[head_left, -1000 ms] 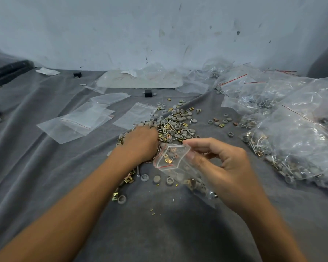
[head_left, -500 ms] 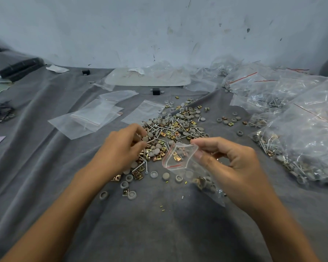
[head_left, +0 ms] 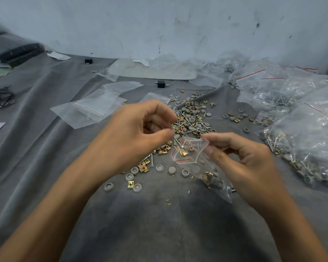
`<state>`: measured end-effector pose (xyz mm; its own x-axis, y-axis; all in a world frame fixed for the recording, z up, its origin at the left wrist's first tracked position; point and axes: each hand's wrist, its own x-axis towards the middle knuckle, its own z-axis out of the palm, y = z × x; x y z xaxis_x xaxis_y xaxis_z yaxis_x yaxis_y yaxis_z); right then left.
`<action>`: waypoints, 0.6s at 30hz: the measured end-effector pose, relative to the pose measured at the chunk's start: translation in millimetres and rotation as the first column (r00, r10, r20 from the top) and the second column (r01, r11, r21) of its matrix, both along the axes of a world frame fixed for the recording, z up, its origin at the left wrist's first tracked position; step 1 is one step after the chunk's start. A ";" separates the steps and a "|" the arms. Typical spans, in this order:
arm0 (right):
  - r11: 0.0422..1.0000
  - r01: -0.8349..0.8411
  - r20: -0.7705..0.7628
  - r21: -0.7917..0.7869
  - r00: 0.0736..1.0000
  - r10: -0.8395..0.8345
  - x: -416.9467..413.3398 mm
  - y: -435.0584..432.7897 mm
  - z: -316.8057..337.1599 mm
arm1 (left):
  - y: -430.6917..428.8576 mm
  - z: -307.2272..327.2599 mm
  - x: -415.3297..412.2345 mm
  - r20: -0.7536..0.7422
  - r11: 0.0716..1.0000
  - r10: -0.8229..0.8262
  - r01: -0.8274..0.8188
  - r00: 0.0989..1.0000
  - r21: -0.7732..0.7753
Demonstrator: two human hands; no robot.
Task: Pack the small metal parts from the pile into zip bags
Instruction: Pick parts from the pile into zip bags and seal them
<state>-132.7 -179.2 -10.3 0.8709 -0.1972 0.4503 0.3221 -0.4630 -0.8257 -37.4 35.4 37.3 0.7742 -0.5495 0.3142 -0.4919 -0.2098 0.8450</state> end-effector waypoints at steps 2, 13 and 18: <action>1.000 -0.001 0.002 -0.003 1.000 0.001 0.1 0.4 0.5 | -2.7 -4.5 0.0 0.004 1.000 0.002 -0.002 1.000 0.020; 1.000 0.004 -0.012 0.014 1.000 -0.004 -1.3 0.9 1.1 | -8.3 -19.4 -7.0 -0.039 0.997 0.059 -0.061 0.997 -0.043; 0.999 0.020 0.002 0.038 1.000 -0.021 -0.1 -2.2 0.4 | -4.2 -16.0 -1.3 0.016 0.996 0.093 -0.093 0.996 0.000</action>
